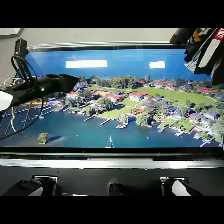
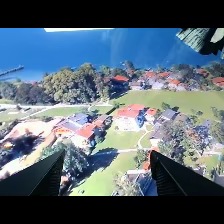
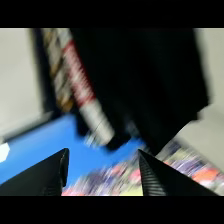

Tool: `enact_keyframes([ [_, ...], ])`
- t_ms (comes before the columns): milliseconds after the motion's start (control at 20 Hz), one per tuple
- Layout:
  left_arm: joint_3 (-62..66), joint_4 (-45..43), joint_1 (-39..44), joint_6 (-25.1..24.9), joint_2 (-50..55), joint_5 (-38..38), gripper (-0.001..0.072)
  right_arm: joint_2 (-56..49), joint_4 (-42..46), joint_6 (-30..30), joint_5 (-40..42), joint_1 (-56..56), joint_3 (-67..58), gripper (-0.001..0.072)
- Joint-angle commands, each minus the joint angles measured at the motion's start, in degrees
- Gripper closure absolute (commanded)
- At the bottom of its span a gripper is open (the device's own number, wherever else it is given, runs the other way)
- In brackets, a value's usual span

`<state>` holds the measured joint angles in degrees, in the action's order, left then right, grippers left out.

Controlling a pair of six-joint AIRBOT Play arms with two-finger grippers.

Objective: Fold the clothes and pants, and hang the long-sleeved shirts on hangers.

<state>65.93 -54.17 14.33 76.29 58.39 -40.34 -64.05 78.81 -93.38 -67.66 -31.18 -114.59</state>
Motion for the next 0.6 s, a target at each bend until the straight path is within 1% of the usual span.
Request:
enact_keyframes([
  [0, 0.0, -4.3, -3.4, 4.3, -0.1, -8.2, 0.0112, -3.3, -6.4, 10.5, -7.0, 12.3, 9.7, 0.0231],
  [50, 0.0, -7.2, -4.6, 5.9, -0.1, -11.7, 0.0113, -2.9, -4.7, 10.9, -8.1, 16.4, 13.7, 0.0231],
  [150, -0.4, -14.0, -6.3, 6.5, -0.1, -18.6, 0.0116, -1.2, -0.4, 11.1, -9.3, 25.0, 22.4, 0.0231],
  [200, -1.3, -16.9, -6.9, 6.4, -0.4, -20.6, 0.0236, -0.2, 2.6, 11.1, -9.4, 29.2, 26.9, 0.0231],
  [250, -2.5, -18.7, -7.4, 6.0, -0.8, -21.2, 0.0375, 0.5, 4.9, 11.1, -9.3, 32.5, 30.9, 0.0231],
  [300, -4.0, -19.6, -7.8, 6.0, -1.2, -21.2, 0.0488, 1.2, 6.3, 11.0, -9.0, 35.4, 34.8, 0.0232],
  [350, -5.4, -20.0, -8.3, 6.0, -1.4, -21.1, 0.0604, 1.4, 6.4, 11.1, -8.7, 37.4, 38.4, 0.0295],
  [400, -6.7, -20.0, -8.7, 6.0, -1.5, -21.0, 0.0623, 1.4, 6.1, 11.6, -8.7, 38.6, 41.1, 0.0502],
  [450, -7.7, -20.1, -9.0, 6.0, -1.5, -20.7, 0.0660, 1.4, 5.7, 12.0, -7.9, 39.6, 43.6, 0.0681],
  [500, -8.2, -21.2, -9.0, 5.3, -1.5, -20.7, 0.0682, 1.4, 5.6, 12.0, -7.1, 40.1, 45.5, 0.0682],
  [550, -8.3, -22.4, -8.9, 4.5, -1.5, -20.6, 0.0682, 1.4, 4.6, 12.0, -6.4, 40.0, 46.8, 0.0685],
])
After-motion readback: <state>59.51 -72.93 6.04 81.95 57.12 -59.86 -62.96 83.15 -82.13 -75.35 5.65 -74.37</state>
